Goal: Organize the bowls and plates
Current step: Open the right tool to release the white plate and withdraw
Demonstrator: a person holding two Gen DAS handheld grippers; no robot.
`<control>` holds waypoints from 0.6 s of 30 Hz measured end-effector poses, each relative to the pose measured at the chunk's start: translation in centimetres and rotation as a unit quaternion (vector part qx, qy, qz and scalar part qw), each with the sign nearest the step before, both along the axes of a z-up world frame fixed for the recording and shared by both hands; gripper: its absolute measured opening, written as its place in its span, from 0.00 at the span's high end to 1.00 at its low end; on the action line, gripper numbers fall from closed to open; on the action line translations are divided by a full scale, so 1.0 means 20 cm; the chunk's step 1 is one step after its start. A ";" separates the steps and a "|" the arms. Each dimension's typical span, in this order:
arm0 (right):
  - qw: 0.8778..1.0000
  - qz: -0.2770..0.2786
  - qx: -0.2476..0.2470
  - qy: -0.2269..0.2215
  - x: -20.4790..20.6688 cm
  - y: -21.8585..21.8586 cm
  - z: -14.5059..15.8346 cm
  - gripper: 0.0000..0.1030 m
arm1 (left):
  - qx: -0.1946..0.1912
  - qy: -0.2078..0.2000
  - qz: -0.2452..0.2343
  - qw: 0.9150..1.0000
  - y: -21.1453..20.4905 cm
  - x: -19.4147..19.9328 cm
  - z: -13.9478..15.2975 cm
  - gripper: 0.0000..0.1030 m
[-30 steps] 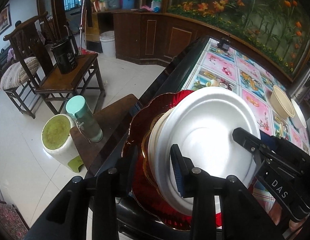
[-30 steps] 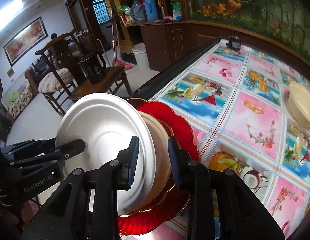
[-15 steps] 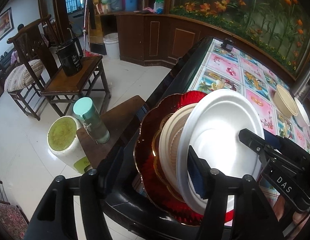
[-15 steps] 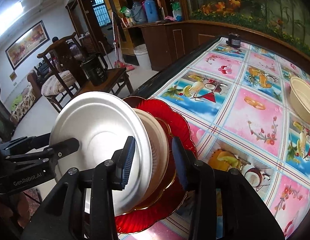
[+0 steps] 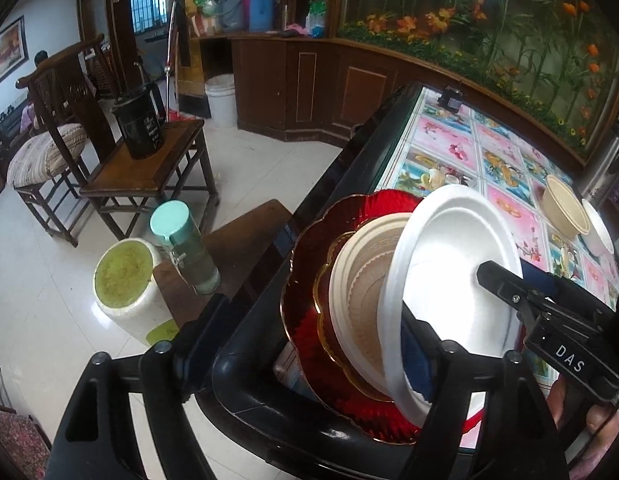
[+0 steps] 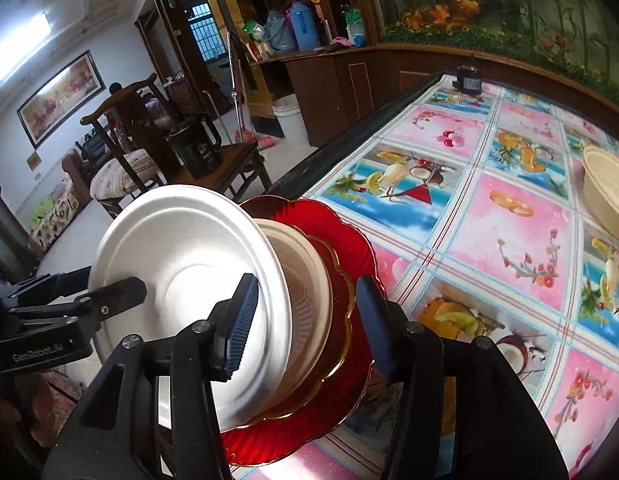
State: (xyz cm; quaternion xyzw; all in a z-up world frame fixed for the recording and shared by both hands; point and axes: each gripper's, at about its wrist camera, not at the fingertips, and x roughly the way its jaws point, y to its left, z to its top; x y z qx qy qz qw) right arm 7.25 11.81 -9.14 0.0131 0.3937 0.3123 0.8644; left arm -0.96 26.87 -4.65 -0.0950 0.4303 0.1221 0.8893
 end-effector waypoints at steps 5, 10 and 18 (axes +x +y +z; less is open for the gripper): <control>1.000 0.004 0.002 -0.003 -0.01 0.01 0.00 0.47 | -0.001 -0.010 -0.005 1.000 0.01 -0.02 0.01 0.23; 1.000 -0.004 -0.011 -0.013 -0.01 0.01 0.00 0.47 | 0.019 -0.010 -0.035 0.999 -0.02 -0.01 0.00 0.23; 1.000 -0.023 0.005 -0.004 0.01 -0.04 0.00 0.47 | 0.052 -0.064 -0.033 0.996 0.05 -0.07 0.06 0.23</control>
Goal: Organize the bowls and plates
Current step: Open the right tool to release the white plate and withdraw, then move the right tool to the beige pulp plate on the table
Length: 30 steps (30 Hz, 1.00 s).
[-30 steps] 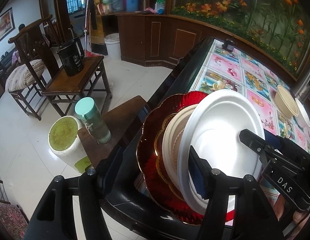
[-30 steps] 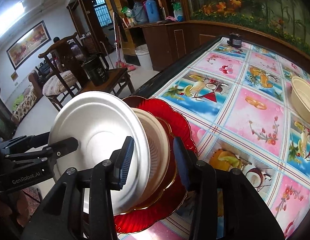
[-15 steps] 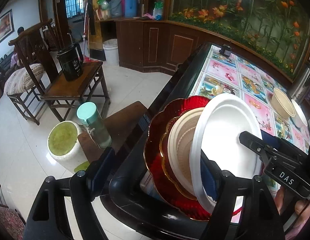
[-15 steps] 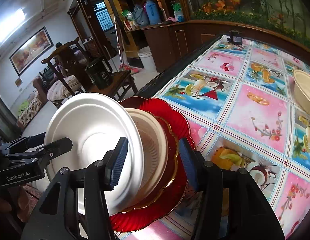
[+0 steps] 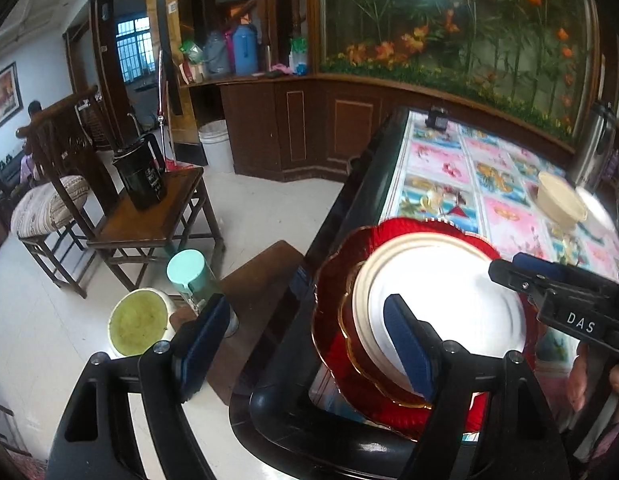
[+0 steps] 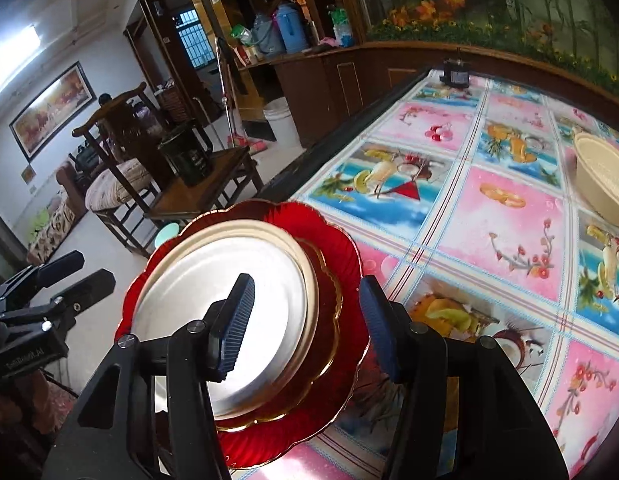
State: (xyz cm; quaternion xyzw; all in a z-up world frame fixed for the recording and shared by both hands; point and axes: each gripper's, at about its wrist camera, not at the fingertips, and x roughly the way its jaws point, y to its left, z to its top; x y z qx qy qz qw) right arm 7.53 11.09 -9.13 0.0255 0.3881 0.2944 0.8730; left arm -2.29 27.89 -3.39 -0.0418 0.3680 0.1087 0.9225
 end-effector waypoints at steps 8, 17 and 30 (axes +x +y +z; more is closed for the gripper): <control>0.999 -0.016 0.038 -0.031 -0.01 -0.12 0.09 0.47 | -0.050 -0.010 0.020 0.999 0.04 0.00 0.03 0.23; 0.992 -0.102 0.070 -0.005 0.11 -0.51 0.01 0.47 | -0.035 0.001 -0.030 0.999 -0.21 0.05 0.06 0.22; 0.982 -0.161 0.102 -0.017 0.15 -0.90 0.00 0.46 | 0.062 0.001 -0.101 0.993 -0.76 0.16 0.17 0.22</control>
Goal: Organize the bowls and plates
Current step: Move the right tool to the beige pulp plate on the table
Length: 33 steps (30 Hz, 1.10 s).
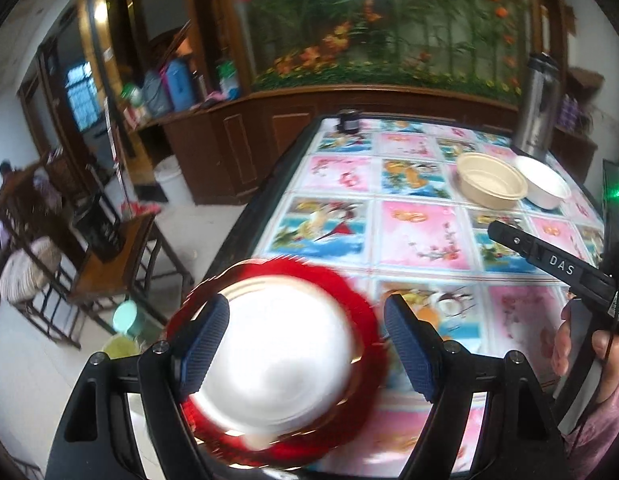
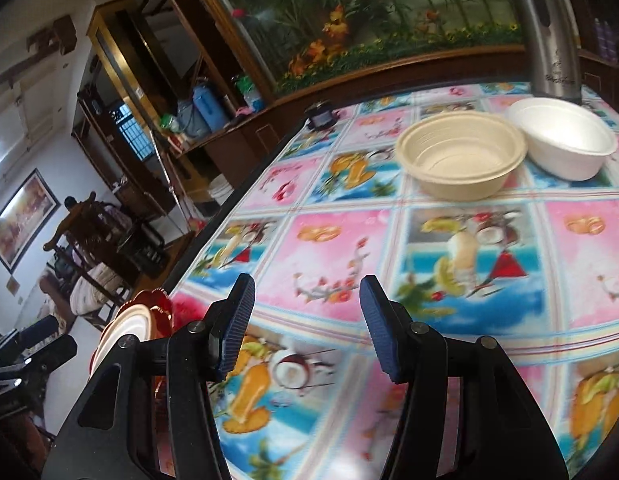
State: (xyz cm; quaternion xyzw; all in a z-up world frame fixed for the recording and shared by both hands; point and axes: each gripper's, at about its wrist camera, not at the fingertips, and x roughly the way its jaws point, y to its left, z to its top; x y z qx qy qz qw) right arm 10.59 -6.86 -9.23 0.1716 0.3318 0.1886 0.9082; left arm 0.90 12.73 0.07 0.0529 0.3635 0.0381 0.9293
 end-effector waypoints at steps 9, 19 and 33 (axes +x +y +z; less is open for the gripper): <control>0.998 -0.062 0.022 -0.012 0.00 -0.39 0.04 0.46 | 0.028 -0.003 -0.063 0.998 -0.40 0.12 0.05 0.22; 0.991 -0.131 0.025 -0.013 0.07 -0.76 0.05 0.46 | 0.043 -0.001 -0.115 0.992 -0.73 0.30 0.05 0.22; 0.981 -0.174 0.082 0.032 0.20 -0.98 -0.07 0.46 | -0.087 0.006 0.020 0.996 -0.78 0.84 -0.08 0.22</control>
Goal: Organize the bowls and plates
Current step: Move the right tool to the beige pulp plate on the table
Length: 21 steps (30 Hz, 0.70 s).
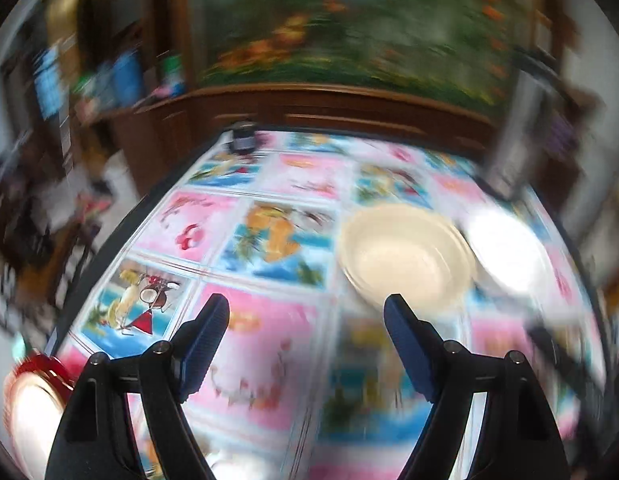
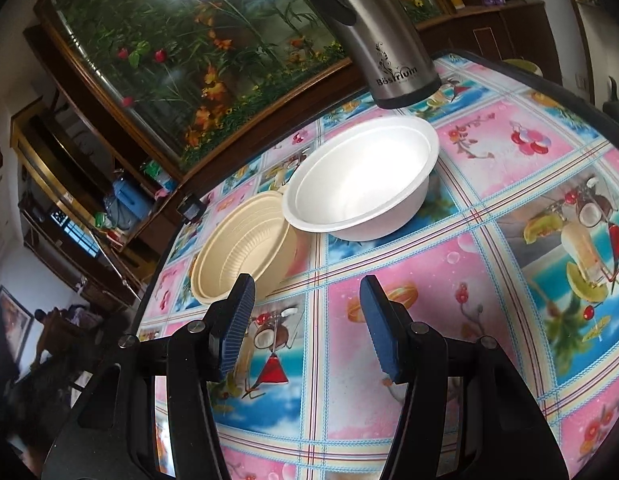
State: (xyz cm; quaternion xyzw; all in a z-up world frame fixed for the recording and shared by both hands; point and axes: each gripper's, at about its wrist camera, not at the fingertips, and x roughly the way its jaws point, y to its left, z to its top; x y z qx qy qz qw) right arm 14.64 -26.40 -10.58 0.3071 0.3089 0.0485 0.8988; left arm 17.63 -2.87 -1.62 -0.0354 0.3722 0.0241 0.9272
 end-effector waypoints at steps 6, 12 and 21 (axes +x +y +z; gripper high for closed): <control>1.000 -0.001 0.009 -0.003 0.01 0.01 -0.02 0.47 | -0.047 -0.027 0.128 0.990 0.14 0.14 -0.03 0.22; 0.999 0.021 0.026 0.011 0.06 0.03 -0.08 0.46 | -0.026 -0.027 0.112 0.993 0.18 0.15 -0.08 0.22; 0.999 0.030 0.038 0.019 0.04 0.06 -0.10 0.46 | -0.080 -0.025 0.117 0.990 0.31 0.17 -0.12 0.22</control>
